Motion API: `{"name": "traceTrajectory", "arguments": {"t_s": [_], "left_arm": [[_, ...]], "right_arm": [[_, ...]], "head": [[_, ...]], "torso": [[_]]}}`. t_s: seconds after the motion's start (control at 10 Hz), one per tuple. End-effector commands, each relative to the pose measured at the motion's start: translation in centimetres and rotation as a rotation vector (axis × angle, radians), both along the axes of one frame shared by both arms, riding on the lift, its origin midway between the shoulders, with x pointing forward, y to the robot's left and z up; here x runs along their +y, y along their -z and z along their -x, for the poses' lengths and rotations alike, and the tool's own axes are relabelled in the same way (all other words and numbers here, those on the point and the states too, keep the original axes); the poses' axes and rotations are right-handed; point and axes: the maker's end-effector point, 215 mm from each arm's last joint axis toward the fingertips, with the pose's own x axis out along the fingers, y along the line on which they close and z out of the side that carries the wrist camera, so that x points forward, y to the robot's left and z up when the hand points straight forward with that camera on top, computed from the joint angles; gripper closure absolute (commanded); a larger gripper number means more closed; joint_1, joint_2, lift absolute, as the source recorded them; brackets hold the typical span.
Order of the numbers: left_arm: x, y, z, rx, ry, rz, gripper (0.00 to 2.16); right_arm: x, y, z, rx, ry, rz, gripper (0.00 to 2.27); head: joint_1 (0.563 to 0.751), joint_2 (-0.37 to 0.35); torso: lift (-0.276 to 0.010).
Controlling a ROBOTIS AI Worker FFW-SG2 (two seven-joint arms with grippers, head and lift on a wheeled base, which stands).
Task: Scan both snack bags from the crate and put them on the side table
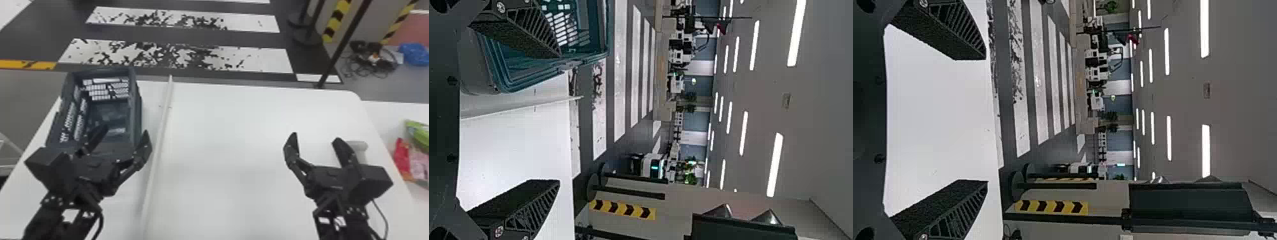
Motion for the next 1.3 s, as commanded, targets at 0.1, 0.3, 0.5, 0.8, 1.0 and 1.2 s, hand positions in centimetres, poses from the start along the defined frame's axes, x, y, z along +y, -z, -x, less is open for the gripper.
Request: {"name": "traceTrajectory", "arguments": {"t_s": [0.1, 0.3, 0.5, 0.8, 1.0, 1.2], "left_arm": [[-0.15, -0.12, 0.12, 0.001, 0.000, 0.005, 0.10], [-0.17, -0.26, 0.19, -0.001, -0.002, 0.009, 0.10], [-0.30, -0.37, 0.27, -0.003, -0.001, 0.010, 0.10], [-0.25, -0.31, 0.50, 0.000, -0.001, 0.009, 0.10], [-0.28, -0.43, 0.57, -0.001, -0.001, 0.010, 0.10], [-0.37, -0.37, 0.64, 0.001, 0.000, 0.012, 0.10]], "right_arm": [[0.23, -0.33, 0.13, -0.012, -0.001, -0.006, 0.04], [0.54, -0.43, 0.26, -0.017, -0.002, -0.010, 0.04], [0.50, -0.78, 0.40, -0.029, 0.001, -0.013, 0.04], [0.39, -0.88, 0.62, -0.034, 0.007, -0.016, 0.04], [0.57, -1.06, 0.85, -0.039, 0.006, -0.020, 0.04], [0.56, -1.12, 0.95, -0.042, 0.006, -0.021, 0.04]], "head": [[0.695, -0.048], [0.695, -0.048], [0.695, -0.045], [0.695, -0.047], [0.695, -0.047], [0.695, -0.046]], "torso": [[-0.087], [-0.087], [-0.087], [-0.087], [-0.087], [-0.087]]}}
